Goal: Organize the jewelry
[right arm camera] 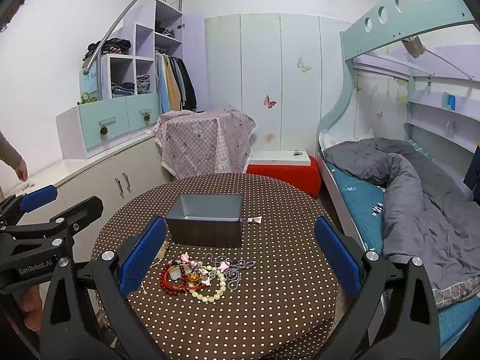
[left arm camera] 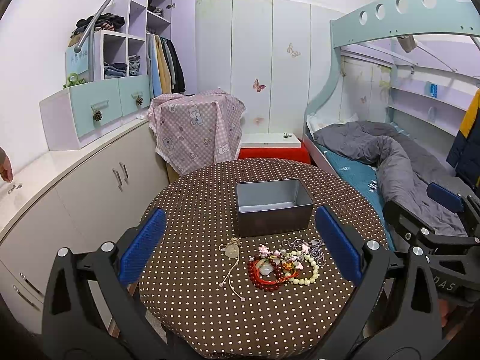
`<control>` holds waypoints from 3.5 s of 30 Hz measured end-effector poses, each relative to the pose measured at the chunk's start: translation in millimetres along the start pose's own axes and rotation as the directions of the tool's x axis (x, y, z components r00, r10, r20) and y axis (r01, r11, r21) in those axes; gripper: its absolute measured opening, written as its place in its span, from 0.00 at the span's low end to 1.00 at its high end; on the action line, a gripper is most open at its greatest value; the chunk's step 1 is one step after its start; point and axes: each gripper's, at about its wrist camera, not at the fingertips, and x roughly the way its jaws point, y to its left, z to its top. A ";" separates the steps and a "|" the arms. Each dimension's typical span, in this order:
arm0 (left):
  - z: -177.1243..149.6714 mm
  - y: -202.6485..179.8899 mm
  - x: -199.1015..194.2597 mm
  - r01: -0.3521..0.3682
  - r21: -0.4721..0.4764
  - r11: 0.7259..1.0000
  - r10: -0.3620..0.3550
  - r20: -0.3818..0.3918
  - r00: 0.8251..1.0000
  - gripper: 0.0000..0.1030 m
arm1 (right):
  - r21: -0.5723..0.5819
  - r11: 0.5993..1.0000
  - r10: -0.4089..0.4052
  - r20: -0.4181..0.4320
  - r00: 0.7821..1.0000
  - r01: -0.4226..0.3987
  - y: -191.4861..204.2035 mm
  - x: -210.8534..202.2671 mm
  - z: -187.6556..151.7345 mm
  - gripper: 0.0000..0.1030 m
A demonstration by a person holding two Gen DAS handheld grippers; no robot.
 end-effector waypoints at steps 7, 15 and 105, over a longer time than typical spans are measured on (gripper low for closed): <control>2.0 1.9 -0.1 0.001 0.001 1.000 -0.001 -0.001 1.000 0.94 | 0.000 1.000 0.001 0.000 1.000 -0.001 0.3 -0.3 -0.3 0.92; 2.7 2.4 -0.1 0.001 -0.001 1.000 -0.001 -0.002 1.000 0.94 | 0.001 1.000 0.000 -0.001 1.000 0.000 0.4 -0.5 0.2 0.92; -102.0 11.1 146.5 0.032 0.012 0.999 -0.022 -0.494 0.869 0.94 | -0.118 0.977 -0.211 -0.481 0.851 0.176 -0.5 144.4 -84.3 0.92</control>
